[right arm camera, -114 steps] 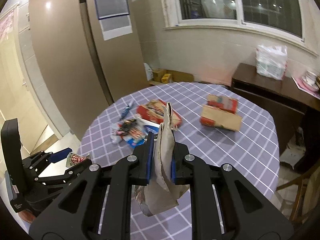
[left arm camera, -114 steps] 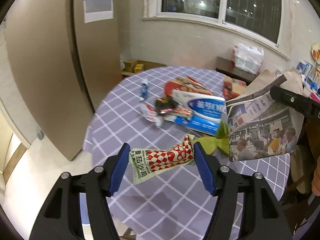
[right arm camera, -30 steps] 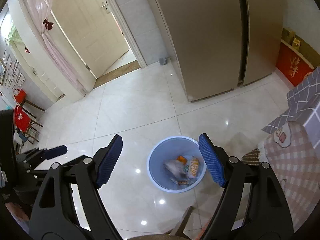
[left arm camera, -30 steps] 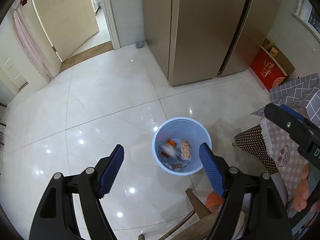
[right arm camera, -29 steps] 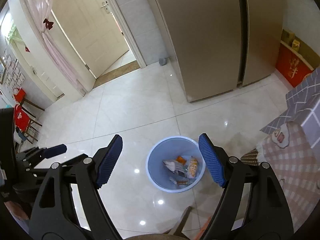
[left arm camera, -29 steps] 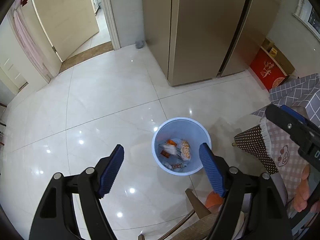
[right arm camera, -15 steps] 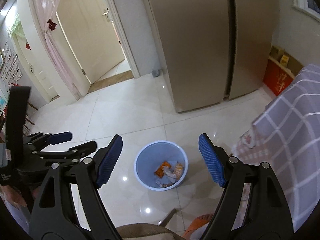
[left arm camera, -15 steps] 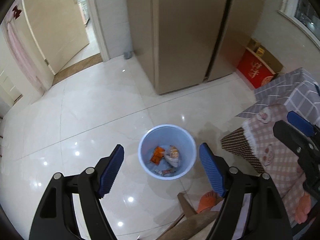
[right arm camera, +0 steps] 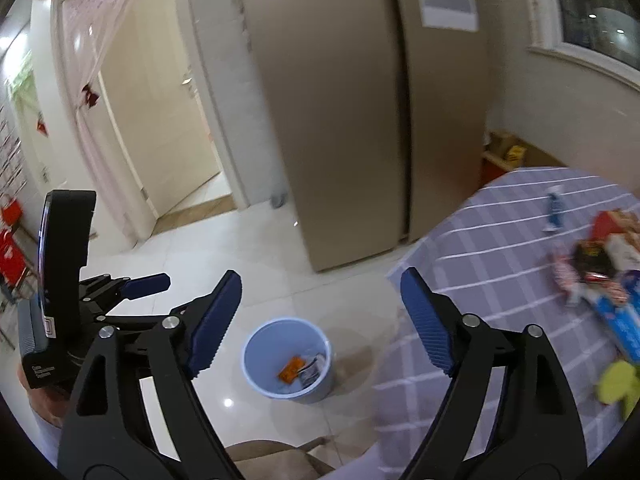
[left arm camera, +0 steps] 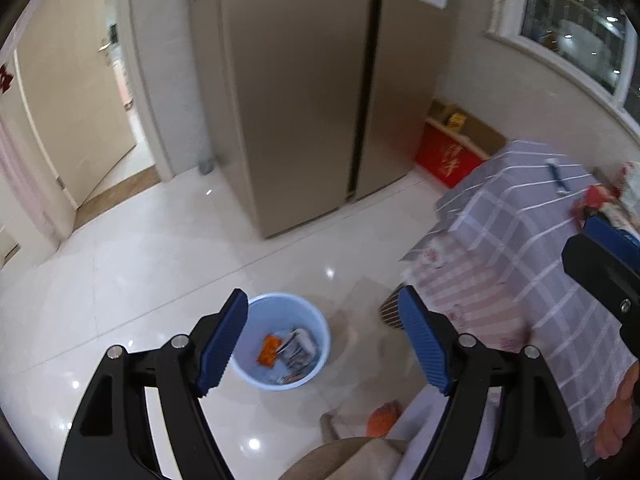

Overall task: Collect trash
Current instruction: 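Swing both tools back toward the table, then grasp the green leaf plush toy with the right tool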

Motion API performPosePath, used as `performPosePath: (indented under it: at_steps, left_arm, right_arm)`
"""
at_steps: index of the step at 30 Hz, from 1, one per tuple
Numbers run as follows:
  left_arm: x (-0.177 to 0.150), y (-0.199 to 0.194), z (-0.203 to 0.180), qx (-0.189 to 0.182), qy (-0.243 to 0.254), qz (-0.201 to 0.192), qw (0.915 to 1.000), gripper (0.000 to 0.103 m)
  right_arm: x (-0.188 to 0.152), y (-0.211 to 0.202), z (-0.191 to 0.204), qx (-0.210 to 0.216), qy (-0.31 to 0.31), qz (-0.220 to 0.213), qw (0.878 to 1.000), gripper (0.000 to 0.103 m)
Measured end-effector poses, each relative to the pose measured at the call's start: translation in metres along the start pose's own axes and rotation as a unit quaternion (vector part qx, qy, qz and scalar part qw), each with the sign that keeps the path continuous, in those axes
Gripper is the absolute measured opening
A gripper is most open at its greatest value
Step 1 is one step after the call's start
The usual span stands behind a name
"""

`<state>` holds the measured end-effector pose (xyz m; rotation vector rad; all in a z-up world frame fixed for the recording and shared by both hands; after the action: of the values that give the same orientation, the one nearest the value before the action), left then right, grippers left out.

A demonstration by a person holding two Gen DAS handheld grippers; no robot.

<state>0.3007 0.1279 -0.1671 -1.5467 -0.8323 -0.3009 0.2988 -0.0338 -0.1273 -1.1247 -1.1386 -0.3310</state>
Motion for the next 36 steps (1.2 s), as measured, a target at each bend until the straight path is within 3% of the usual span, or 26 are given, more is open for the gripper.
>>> performPosePath:
  at_steps: [5, 11, 23, 28, 36]
  left_arm:
    - [0.0, -0.014, -0.049, -0.037, 0.03, -0.015, 0.9988, 0.076]
    - [-0.014, -0.019, -0.109, -0.075, 0.071, -0.012, 0.9946, 0.079]
    - [-0.047, -0.016, -0.185, -0.127, 0.126, 0.017, 0.9837, 0.079]
    - [-0.059, -0.014, -0.206, -0.14, 0.144, 0.03, 0.9792, 0.081]
    - [-0.079, -0.008, -0.222, -0.14, 0.159, 0.061, 0.9755, 0.081]
  right_arm:
    - [-0.006, -0.036, -0.037, -0.051, 0.019, -0.021, 0.998, 0.09]
    - [-0.024, -0.073, -0.089, -0.122, 0.04, -0.025, 0.991, 0.092]
    - [-0.075, -0.124, -0.178, -0.208, 0.118, 0.004, 0.971, 0.092]
    - [-0.098, -0.125, -0.198, -0.223, 0.139, 0.04, 0.964, 0.093]
    - [-0.138, -0.087, -0.211, -0.185, 0.161, 0.127, 0.961, 0.093]
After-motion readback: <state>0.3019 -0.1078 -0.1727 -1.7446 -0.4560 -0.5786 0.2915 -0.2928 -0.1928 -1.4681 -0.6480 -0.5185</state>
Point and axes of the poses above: each gripper's, at about its wrist camera, not at the fingertips, and y roughly the way its jaws point, z to its left, x to its top, the point moved 7 cm from there along y, roughly the way its jaws point, and after that the axes turned 12 degrees about -y, right-handed, at the moved point
